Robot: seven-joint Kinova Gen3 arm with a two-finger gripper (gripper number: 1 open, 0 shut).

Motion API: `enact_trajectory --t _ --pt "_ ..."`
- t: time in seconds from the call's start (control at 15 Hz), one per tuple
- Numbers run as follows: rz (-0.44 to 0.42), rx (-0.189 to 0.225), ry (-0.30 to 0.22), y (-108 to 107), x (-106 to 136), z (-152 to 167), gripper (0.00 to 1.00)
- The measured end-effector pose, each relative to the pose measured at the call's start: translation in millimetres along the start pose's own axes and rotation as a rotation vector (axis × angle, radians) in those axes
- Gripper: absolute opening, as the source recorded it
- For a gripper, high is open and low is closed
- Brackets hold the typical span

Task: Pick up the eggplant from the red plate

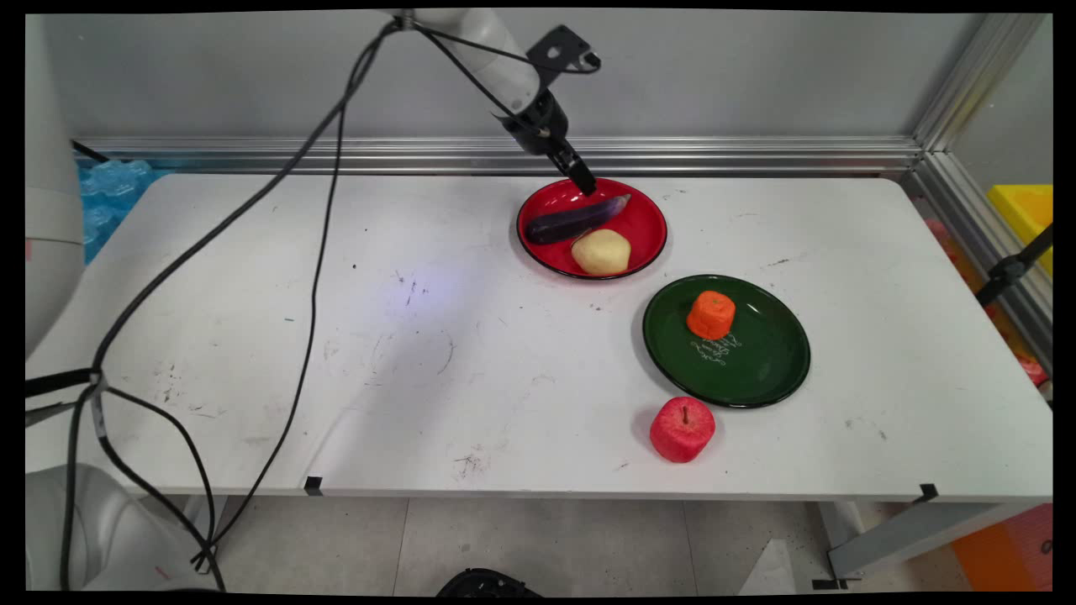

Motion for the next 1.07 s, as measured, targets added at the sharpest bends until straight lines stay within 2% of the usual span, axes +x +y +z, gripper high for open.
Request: enact_trajectory --t 0.4,0.8,0.87,1.07 --pt "0.005 -0.008 -0.056 0.4 8.5 46.1 1.0" --pt "0.012 -0.022 -0.094 4.0 8.5 68.2 1.0" --pt "0.017 -0.025 -0.099 4.6 7.9 69.5 0.0" --pt "0.044 -0.035 -0.113 5.5 4.9 69.4 0.0"
